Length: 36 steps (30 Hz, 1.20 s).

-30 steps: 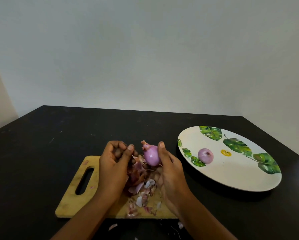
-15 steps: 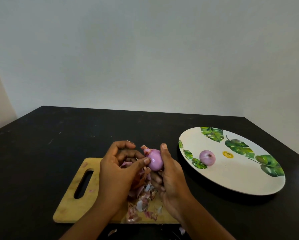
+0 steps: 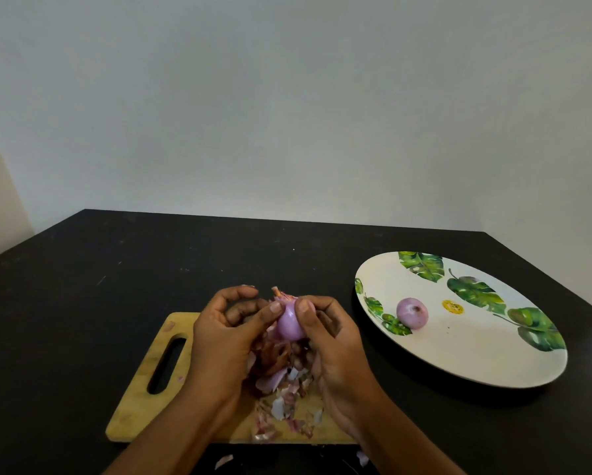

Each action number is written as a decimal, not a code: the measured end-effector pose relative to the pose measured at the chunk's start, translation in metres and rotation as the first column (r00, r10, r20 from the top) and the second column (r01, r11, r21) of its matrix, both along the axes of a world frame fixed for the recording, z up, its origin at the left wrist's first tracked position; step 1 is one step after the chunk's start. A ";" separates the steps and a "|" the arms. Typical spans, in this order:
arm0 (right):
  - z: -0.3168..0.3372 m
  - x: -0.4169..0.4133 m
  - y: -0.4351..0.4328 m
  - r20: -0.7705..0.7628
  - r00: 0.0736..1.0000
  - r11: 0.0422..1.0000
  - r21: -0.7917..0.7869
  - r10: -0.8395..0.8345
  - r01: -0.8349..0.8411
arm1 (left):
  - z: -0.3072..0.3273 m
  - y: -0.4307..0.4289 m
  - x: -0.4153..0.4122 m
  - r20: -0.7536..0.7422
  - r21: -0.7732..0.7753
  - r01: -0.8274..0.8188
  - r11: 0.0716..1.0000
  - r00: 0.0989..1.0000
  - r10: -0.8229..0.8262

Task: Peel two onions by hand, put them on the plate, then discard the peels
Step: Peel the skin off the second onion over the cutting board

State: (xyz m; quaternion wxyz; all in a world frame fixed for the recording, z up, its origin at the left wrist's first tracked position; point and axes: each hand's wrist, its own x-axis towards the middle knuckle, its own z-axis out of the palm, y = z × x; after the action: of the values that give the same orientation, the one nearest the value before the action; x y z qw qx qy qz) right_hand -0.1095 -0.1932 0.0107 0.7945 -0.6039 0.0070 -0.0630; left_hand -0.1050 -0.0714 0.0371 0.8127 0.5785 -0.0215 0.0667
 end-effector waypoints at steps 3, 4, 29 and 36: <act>0.000 0.001 -0.001 0.034 0.999 1.000 0.016 0.004 -0.005 | 0.000 0.001 0.002 -0.080 -0.157 0.074 0.985 0.993 -0.088; 0.000 0.001 -0.002 0.041 0.999 1.000 0.018 0.012 -0.013 | 0.001 0.001 0.002 -0.095 -0.186 0.096 0.978 0.989 -0.115; -0.008 0.011 -0.001 0.041 0.997 0.997 -0.048 -0.060 0.061 | 0.000 -0.001 -0.002 0.261 0.324 -0.200 0.924 0.958 0.116; -0.005 0.007 -0.005 0.142 0.990 0.983 -0.178 -0.018 0.044 | -0.003 0.004 0.004 0.260 0.231 -0.176 0.957 0.959 0.114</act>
State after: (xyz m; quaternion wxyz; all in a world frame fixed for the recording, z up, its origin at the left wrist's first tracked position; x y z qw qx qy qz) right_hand -0.1024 -0.1983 0.0060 0.7338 -0.6676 -0.0449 -0.1179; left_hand -0.1010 -0.0679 0.0344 0.7166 0.6643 -0.0865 0.1939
